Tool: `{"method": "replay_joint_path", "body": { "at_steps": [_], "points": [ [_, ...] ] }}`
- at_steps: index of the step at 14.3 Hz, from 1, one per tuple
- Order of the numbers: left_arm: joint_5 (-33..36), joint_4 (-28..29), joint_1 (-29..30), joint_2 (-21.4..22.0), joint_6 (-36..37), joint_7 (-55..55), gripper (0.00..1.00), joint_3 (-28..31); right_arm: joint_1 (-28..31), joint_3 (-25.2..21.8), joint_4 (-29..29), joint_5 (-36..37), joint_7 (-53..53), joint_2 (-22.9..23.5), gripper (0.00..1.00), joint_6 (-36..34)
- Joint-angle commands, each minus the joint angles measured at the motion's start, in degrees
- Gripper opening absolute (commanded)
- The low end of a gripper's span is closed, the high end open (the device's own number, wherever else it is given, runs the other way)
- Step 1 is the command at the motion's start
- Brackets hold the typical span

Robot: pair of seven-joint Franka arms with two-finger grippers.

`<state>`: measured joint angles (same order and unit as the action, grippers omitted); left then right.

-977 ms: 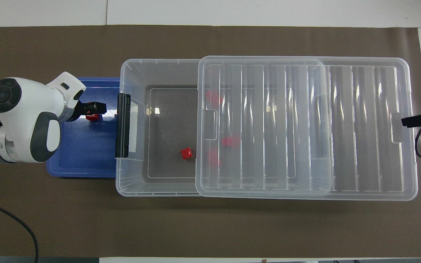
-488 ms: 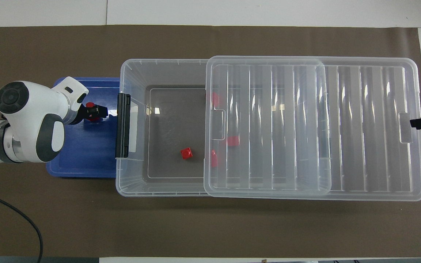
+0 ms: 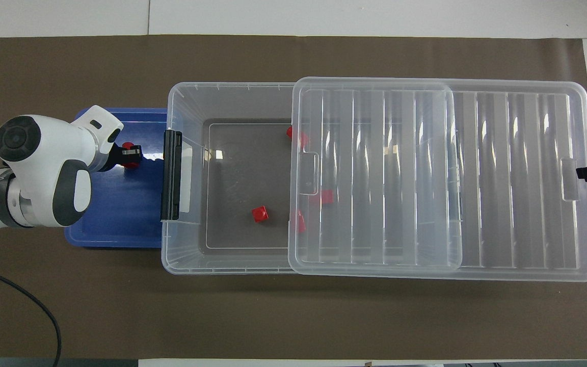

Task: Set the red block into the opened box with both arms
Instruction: 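Lower the left gripper onto the red block in the blue tray, then grasp and lift the red block with the left gripper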

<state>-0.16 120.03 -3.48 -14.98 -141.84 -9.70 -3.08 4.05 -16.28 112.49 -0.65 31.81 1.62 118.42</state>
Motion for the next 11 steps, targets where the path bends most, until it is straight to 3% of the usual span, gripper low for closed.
{"method": "replay_joint_path", "body": {
  "at_steps": [1, 5, 9, 11],
  "points": [
    [-0.19, 0.47, -0.12, 3.45, 1.63, 0.12, 0.0, 0.01, -0.27, 0.28, -3.49, -0.49, 0.55, 0.83, 1.0, -3.53],
    [0.07, -4.09, -1.17, 10.04, 13.75, 0.2, 0.0, -0.34, -3.51, 0.89, -10.71, -0.49, -6.04, 2.25, 1.0, -11.97],
    [1.83, -13.05, -5.56, 13.83, 28.96, -0.23, 0.0, -0.61, -4.49, 4.93, -16.41, -0.41, -14.28, -0.91, 1.0, -23.38],
    [1.83, -16.31, -9.07, 14.1, 33.37, -0.85, 0.0, -0.61, -6.85, 6.51, -16.17, -0.32, -20.35, -3.45, 1.0, -25.6]
  ]
}}
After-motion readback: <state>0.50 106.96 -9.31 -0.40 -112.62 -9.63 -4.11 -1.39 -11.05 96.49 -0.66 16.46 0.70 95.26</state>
